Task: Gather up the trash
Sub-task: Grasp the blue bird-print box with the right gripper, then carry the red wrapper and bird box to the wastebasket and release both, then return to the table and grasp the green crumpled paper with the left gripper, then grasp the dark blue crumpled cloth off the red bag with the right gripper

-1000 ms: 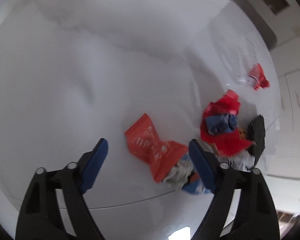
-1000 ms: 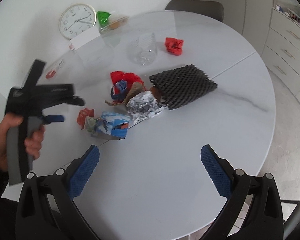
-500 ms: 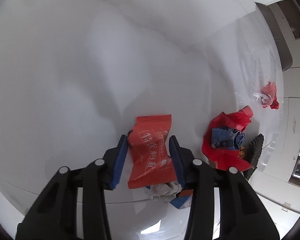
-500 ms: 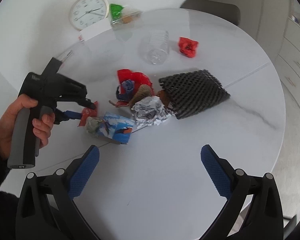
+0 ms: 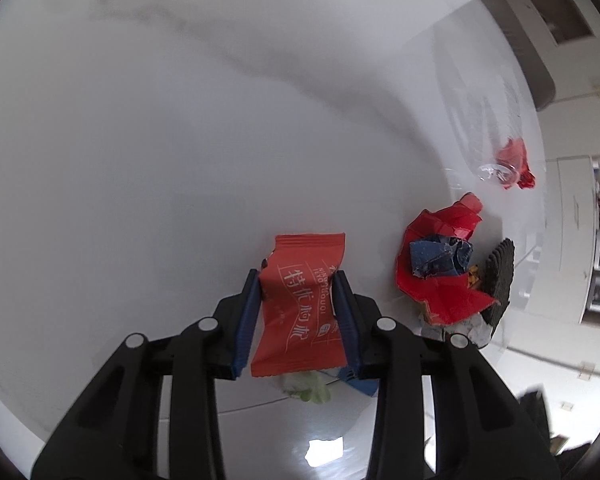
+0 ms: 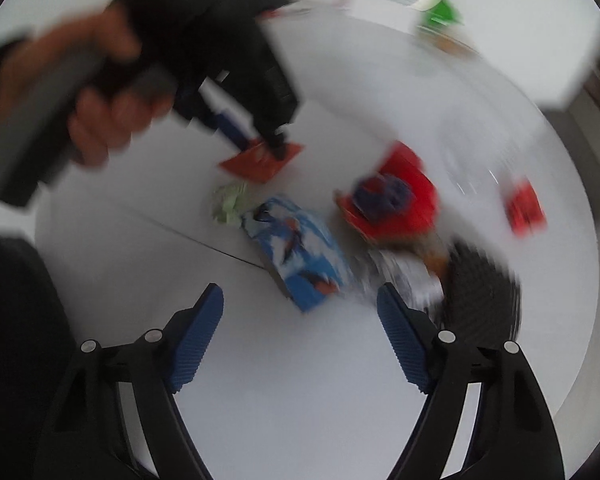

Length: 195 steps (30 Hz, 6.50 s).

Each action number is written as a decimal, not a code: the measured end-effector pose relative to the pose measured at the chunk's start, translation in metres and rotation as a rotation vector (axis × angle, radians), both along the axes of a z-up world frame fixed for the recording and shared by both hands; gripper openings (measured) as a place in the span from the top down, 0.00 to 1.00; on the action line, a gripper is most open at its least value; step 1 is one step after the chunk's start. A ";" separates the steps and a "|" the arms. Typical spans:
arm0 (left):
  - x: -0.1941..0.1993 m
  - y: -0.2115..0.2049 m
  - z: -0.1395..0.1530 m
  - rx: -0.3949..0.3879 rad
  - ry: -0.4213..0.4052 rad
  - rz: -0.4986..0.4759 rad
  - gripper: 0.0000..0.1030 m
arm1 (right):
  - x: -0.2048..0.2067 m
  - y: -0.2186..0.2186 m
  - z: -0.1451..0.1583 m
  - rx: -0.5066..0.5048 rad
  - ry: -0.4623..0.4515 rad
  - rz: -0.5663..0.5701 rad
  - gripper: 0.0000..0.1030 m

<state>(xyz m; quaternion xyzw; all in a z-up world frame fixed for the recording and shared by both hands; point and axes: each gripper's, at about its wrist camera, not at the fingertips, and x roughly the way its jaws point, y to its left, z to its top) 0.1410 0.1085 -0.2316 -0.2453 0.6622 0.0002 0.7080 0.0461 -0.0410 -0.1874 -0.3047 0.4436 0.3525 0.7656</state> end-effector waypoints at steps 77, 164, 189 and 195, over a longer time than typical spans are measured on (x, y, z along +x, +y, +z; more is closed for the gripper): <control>-0.288 -0.390 0.075 -0.081 -0.126 -1.417 0.65 | -0.345 -0.341 -0.047 0.314 0.072 -1.583 0.10; -0.082 -0.070 -0.005 0.356 -0.277 -0.588 0.56 | -0.061 -0.129 0.038 0.424 0.032 -0.957 0.02; -0.034 -0.004 0.039 0.190 -0.376 -0.455 0.67 | 0.126 -0.005 -0.028 0.188 0.169 -0.731 0.32; -0.021 -0.011 0.039 0.184 -0.383 -0.463 0.67 | 0.141 0.002 -0.045 0.128 0.198 -0.734 0.44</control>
